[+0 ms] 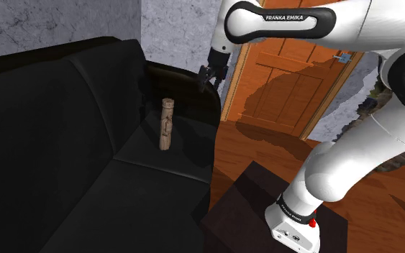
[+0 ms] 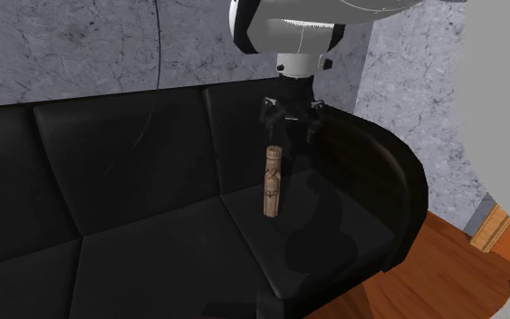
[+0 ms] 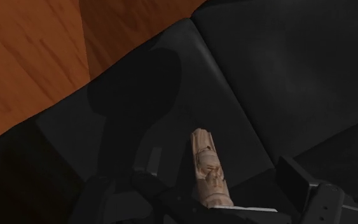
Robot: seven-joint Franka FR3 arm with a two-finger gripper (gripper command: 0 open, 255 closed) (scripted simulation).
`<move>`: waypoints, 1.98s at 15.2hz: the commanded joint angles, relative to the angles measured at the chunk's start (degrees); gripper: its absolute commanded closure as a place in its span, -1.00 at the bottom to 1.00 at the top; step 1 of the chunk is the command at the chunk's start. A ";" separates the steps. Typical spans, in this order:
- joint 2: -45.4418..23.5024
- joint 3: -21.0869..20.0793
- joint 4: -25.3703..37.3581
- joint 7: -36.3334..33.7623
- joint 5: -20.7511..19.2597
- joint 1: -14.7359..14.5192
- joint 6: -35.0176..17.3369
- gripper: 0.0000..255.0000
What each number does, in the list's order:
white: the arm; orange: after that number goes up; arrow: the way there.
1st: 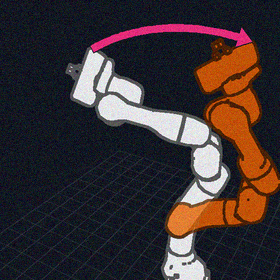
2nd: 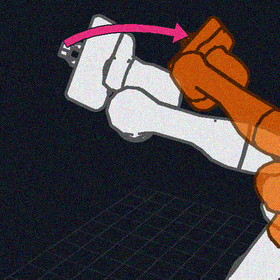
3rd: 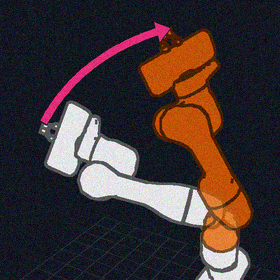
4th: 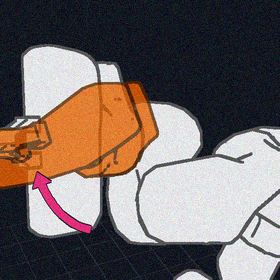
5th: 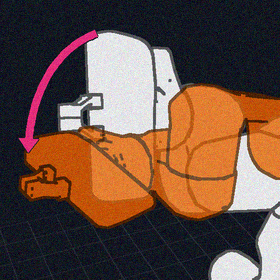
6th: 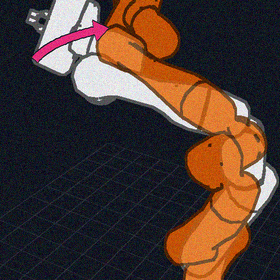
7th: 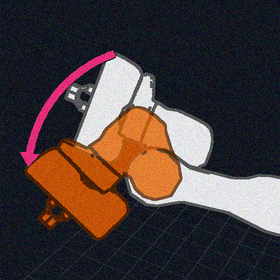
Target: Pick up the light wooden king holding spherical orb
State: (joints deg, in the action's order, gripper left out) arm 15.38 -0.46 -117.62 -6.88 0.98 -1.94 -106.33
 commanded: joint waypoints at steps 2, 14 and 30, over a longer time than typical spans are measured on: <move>-7.22 -0.22 4.86 -0.29 0.47 -0.23 -1.34 -1.00; -36.90 -0.69 32.85 -0.69 1.99 -0.70 1.05 -1.00; -42.97 -0.82 34.56 -0.60 2.21 -0.83 -2.68 1.00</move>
State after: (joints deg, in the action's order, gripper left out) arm -27.56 -1.27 -82.98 -7.48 3.18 -2.76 -109.00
